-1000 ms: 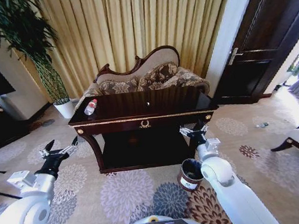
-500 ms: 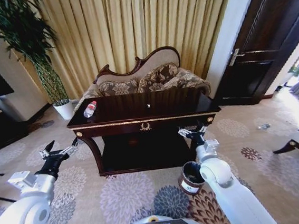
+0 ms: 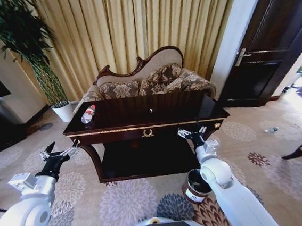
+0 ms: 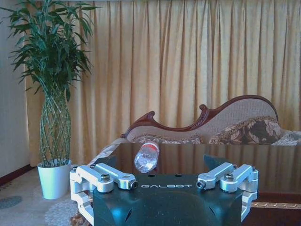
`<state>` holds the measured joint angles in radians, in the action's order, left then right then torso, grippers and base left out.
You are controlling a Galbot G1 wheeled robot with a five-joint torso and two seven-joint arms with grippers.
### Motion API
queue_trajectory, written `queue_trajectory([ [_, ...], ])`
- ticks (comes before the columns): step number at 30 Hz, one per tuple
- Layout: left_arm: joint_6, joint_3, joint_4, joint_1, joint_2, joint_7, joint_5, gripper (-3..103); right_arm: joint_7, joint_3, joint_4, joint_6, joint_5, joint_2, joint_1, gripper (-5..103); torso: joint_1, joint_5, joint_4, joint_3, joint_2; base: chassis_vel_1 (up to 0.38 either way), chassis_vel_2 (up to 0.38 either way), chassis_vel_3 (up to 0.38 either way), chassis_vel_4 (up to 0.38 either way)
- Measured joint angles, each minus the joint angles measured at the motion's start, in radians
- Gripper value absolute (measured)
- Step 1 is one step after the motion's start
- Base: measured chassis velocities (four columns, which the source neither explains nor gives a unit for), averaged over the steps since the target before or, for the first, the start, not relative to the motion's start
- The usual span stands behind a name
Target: Move to the front of the table and place the trash on the table into the trash bin.
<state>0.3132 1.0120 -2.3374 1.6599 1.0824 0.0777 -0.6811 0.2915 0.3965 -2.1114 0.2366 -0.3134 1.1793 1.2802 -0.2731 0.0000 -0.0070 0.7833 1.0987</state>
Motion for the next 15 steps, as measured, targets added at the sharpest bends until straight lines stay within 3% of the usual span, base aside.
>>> queue_trajectory([
  [15, 0.000, 0.010, 0.005, -0.002, -0.003, 0.000, -0.009, 100, 0.000, 0.003, -0.002, 0.012, -0.010, -0.002, -0.017, 100, 0.000, 0.0000, 0.0000, 0.000, 0.000, -0.126, 0.130, 0.124, -0.121],
])
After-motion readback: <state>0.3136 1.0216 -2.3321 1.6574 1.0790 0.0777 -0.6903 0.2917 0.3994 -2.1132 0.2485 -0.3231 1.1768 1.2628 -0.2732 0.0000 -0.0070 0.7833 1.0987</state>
